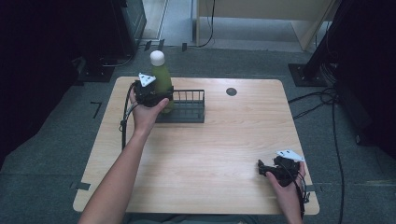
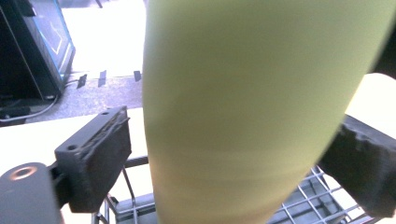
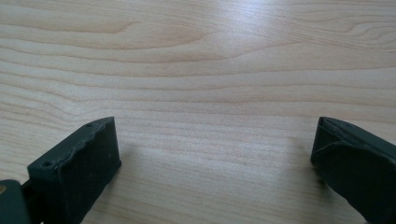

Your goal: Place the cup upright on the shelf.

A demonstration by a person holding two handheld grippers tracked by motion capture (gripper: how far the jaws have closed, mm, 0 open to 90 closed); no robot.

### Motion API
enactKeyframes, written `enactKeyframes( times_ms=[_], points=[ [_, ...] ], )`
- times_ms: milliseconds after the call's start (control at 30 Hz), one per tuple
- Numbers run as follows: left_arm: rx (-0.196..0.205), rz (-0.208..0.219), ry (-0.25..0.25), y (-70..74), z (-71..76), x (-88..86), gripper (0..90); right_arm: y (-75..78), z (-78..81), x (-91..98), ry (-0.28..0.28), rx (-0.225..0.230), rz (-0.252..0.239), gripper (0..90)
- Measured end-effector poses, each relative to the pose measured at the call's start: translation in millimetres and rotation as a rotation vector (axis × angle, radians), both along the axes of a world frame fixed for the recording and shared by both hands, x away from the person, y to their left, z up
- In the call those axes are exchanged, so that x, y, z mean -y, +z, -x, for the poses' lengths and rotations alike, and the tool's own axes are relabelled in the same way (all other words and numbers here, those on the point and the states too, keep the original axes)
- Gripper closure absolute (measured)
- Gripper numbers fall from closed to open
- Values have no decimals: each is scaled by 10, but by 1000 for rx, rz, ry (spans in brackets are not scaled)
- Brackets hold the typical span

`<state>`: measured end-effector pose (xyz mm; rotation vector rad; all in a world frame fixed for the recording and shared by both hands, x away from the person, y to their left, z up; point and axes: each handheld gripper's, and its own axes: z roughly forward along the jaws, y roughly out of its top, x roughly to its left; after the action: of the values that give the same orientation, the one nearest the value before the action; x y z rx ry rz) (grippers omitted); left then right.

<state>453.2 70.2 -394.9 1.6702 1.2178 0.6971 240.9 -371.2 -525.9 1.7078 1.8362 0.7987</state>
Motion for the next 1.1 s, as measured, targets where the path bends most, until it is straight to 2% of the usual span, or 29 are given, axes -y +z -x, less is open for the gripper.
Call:
enactKeyframes(
  times_ms=[133, 600, 700, 833, 1100],
  points=[
    [17, 24, -6, 62, 35, -42, 6, 0, 0, 0, 0, 0, 0, 5],
    [62, 24, -52, 231, 269, -151, 0, 0, 1, 0, 1, 0, 1, 5],
    [73, 23, -55, 242, 350, -194, 0, 0, 0, 0, 1, 0, 1, 5],
    [83, 45, -53, 241, 472, -288, 0, 0, 1, -1, 1, 0, 2, 5],
    [80, 45, -47, 158, 682, -409, 0, 0, 0, 0, 2, 1, 3, 5]
  ],
)
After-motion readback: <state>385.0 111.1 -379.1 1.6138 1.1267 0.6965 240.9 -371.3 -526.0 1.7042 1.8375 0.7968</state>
